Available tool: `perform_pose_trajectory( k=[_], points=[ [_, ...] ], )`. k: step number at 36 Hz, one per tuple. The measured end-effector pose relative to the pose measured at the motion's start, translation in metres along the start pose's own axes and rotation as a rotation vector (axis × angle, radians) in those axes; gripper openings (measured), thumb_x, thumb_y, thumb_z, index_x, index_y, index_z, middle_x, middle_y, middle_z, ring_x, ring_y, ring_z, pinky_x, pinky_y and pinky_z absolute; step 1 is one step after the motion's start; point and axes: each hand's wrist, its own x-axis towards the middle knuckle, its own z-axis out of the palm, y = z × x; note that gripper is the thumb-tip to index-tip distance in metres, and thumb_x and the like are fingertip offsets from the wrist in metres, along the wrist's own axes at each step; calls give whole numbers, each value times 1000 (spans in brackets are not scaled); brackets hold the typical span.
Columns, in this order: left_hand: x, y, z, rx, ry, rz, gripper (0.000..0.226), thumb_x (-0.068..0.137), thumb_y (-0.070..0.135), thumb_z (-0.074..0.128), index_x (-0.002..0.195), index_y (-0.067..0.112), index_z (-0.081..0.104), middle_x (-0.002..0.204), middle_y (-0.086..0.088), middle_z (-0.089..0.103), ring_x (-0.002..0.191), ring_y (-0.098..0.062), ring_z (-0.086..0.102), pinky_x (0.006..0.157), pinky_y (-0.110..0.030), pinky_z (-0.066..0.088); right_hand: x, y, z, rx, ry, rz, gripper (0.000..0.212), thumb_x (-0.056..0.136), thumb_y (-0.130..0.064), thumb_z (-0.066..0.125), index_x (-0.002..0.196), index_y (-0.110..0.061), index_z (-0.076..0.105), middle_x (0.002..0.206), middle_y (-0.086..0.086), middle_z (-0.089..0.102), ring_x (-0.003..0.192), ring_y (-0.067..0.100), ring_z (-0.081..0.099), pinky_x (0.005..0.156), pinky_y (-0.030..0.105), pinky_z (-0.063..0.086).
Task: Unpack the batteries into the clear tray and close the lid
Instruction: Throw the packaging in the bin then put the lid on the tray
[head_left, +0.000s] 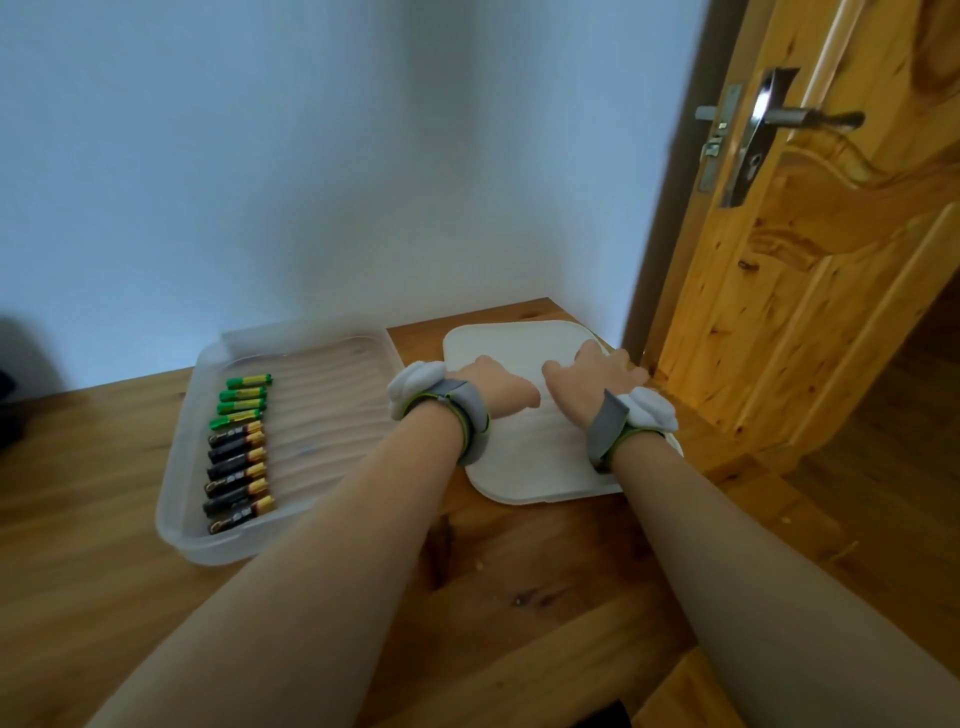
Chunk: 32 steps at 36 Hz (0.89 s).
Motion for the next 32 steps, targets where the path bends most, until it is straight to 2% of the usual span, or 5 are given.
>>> perform_pose_trajectory(
  k=[4, 9, 14, 21, 32],
  points=[
    [-4, 3, -6, -103, 32, 30, 55, 90, 38, 64, 135, 8, 49, 128, -9, 57, 104, -25, 54, 84, -32, 42, 2, -3, -1, 11, 31, 26, 61, 85, -58, 43, 130, -20, 57, 132, 15, 56, 118, 39, 53, 94, 50, 41],
    [0, 1, -8, -158, 175, 30, 25, 89, 33, 61, 85, 16, 43, 79, 4, 44, 67, -13, 42, 92, -38, 49, -2, -5, -9, 56, 38, 36, 47, 88, -51, 46, 121, -19, 57, 109, 10, 49, 92, 32, 46, 77, 43, 36],
    [-11, -6, -17, -137, 293, 8, 55, 82, 39, 58, 133, 21, 46, 135, -11, 50, 119, -36, 48, 101, -44, 42, -8, -17, -15, 137, 57, 15, 51, 84, -50, 44, 124, -21, 57, 120, 10, 54, 94, 31, 45, 80, 44, 36],
    [-24, -32, -37, -173, 417, 6, 62, 83, 35, 55, 143, 25, 39, 141, -14, 43, 128, -40, 38, 107, -49, 36, -30, -48, -24, 183, 99, -129, 42, 85, -47, 46, 114, -19, 59, 102, 6, 56, 80, 25, 49, 73, 42, 41],
    [-52, -102, -79, -116, 476, -96, 65, 78, 43, 54, 138, 23, 43, 138, -14, 50, 128, -40, 42, 107, -47, 36, -75, -115, -19, 211, -54, -315, 42, 91, -51, 52, 121, -22, 55, 133, 13, 53, 122, 42, 50, 100, 49, 44]
  ],
)
